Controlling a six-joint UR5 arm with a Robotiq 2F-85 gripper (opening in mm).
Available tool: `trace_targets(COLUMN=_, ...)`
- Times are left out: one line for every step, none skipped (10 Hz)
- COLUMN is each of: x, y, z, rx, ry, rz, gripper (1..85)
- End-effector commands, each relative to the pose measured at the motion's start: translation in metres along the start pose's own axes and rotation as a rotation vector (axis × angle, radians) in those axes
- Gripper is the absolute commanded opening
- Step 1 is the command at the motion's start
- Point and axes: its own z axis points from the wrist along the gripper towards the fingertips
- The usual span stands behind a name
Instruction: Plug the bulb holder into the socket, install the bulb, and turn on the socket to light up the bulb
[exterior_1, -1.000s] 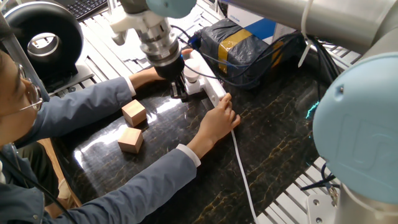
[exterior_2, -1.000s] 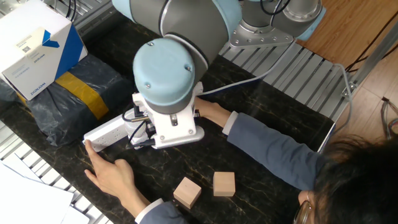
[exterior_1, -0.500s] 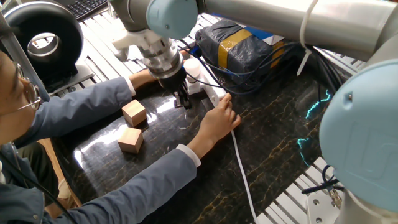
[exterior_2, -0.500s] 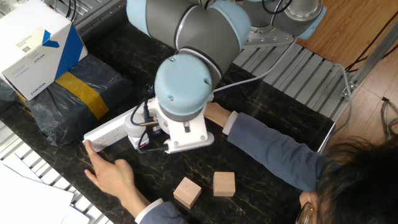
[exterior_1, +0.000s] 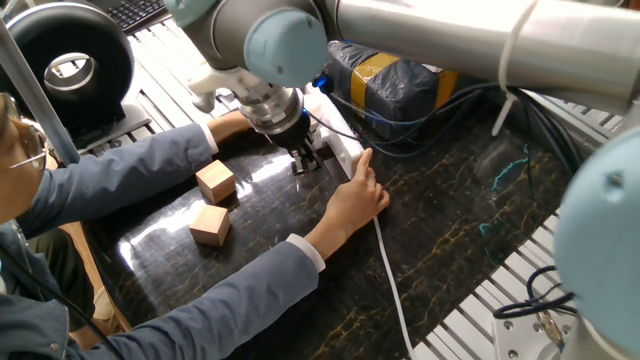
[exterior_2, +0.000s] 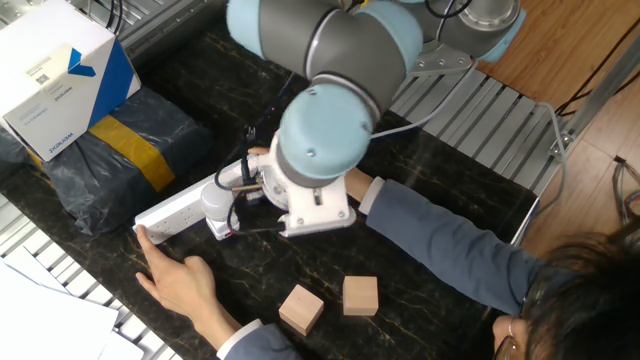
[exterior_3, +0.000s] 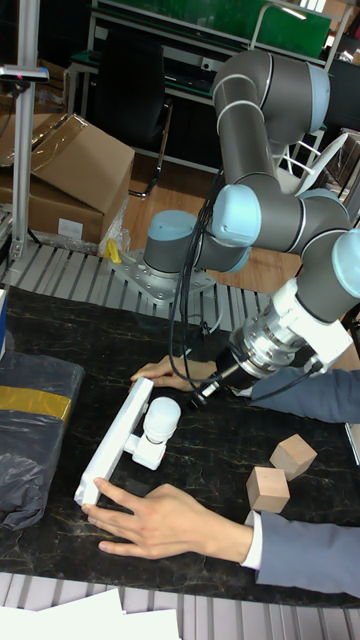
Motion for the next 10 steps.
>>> trace_targets(x=0.010, y=-0.002, z=0.000, rx=0.048, ry=0.016, rz=-0.041, gripper=1.0)
trace_targets(x=0.008, y=-0.002, z=0.001, rx=0.050, ry=0.011, rz=-0.061, gripper=1.0)
trace_targets(x=0.004, y=0.000, z=0.006, rx=0.047, ry=0.006, rz=-0.054, gripper=1.0)
trace_targets(x=-0.001, y=-0.001, z=0.012, rx=0.050, ry=-0.003, rz=-0.046, gripper=1.0)
trace_targets(x=-0.002, y=-0.007, z=0.017, rx=0.075, ry=0.006, rz=-0.041, gripper=1.0)
trace_targets(x=-0.004, y=-0.010, z=0.023, rx=0.086, ry=0.012, rz=-0.048, gripper=1.0)
trace_targets(x=-0.001, y=-0.010, z=0.026, rx=0.090, ry=0.025, rz=-0.054, gripper=1.0)
trace_targets(x=0.002, y=-0.010, z=0.028, rx=0.088, ry=0.039, rz=-0.049, gripper=1.0)
trace_targets(x=0.005, y=-0.007, z=0.032, rx=0.082, ry=0.056, rz=-0.042, gripper=1.0)
trace_targets(x=0.011, y=-0.007, z=0.035, rx=0.082, ry=0.080, rz=-0.034, gripper=1.0)
